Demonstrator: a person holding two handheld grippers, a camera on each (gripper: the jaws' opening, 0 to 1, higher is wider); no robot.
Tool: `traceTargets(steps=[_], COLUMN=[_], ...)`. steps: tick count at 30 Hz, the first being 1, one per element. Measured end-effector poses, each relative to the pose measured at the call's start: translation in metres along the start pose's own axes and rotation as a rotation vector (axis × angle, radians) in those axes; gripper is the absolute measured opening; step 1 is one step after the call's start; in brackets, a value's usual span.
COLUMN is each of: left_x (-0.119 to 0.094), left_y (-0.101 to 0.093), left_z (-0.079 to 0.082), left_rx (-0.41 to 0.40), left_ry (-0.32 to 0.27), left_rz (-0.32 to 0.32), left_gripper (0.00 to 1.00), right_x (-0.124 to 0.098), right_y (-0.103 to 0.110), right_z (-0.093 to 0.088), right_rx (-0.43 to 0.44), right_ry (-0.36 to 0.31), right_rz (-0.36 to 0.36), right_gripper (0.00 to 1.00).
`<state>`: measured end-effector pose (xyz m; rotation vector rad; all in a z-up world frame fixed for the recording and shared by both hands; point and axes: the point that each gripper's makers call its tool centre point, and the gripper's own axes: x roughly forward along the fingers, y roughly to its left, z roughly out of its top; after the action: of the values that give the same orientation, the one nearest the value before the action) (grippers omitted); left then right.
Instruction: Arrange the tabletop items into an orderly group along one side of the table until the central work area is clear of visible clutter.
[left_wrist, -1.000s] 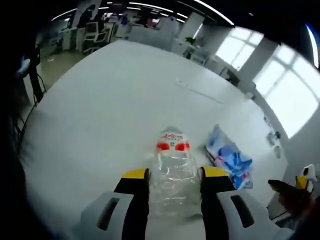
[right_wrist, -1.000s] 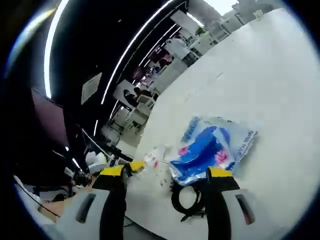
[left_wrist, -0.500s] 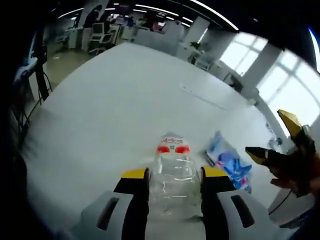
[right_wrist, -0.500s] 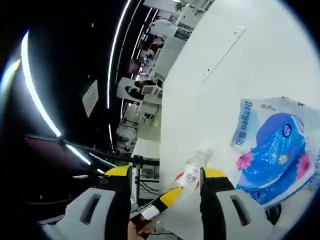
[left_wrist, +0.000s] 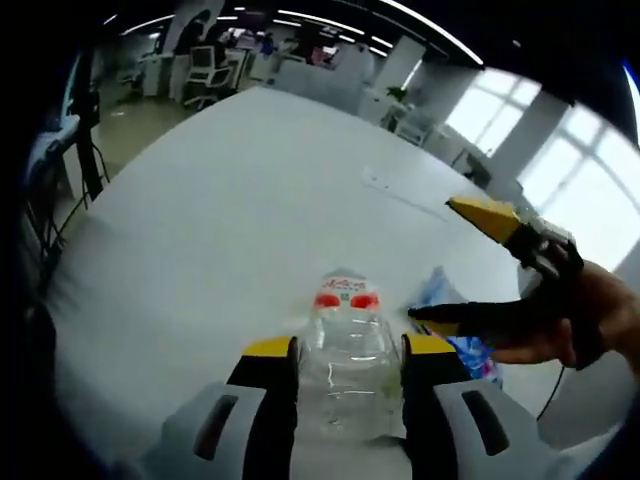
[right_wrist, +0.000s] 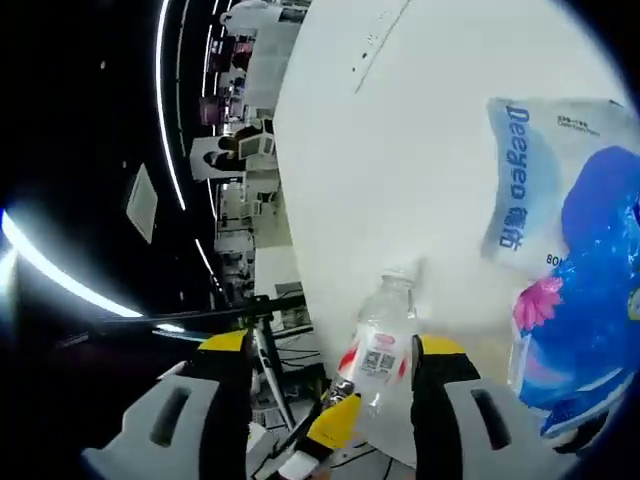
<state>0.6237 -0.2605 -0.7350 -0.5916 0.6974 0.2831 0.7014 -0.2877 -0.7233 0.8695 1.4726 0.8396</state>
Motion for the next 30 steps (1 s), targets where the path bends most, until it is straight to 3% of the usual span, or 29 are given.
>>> traceTargets(steps=[5,8,10,15,21,25,30], left_x=[-0.001,-0.001,-0.002,-0.002,0.0,0.0,-0.002], left_y=[-0.004,-0.004,-0.004,-0.002,-0.002,-0.004,-0.004], left_z=[-0.002,-0.003,-0.003,0.0,0.001,0.001,0.0], left_rx=[0.004,0.008,0.011,0.012,0.038,0.067,0.114], left_ry=[-0.007,-0.007,-0.008,-0.013,-0.018,-0.019,-0.015], left_rz=[0.009,0.011,0.01,0.012,0.016,0.008,0.011], left_gripper=[0.36,0.36,0.36,0.36,0.36,0.36,0.36], right_x=[0.015,0.026,0.034,0.053,0.06,0.064,0.065], right_y=[-0.008,-0.011,-0.013,-0.01,-0.019,-0.034,-0.045], right_z=[0.0,0.008,0.011,0.006,-0.009,-0.011,-0.007], right_rx=[-0.014,-0.095,-0.156,-0.174,-0.271,-0.312,-0.296], right_ry=[0.032,0.006,0.023,0.048,0.081,0.086,0.064], right_rz=[-0.063,-0.119,-0.144,-0.169,-0.245,-0.312,-0.336], right_gripper=[0.61,0.6,0.61,0.59,0.59,0.52,0.39])
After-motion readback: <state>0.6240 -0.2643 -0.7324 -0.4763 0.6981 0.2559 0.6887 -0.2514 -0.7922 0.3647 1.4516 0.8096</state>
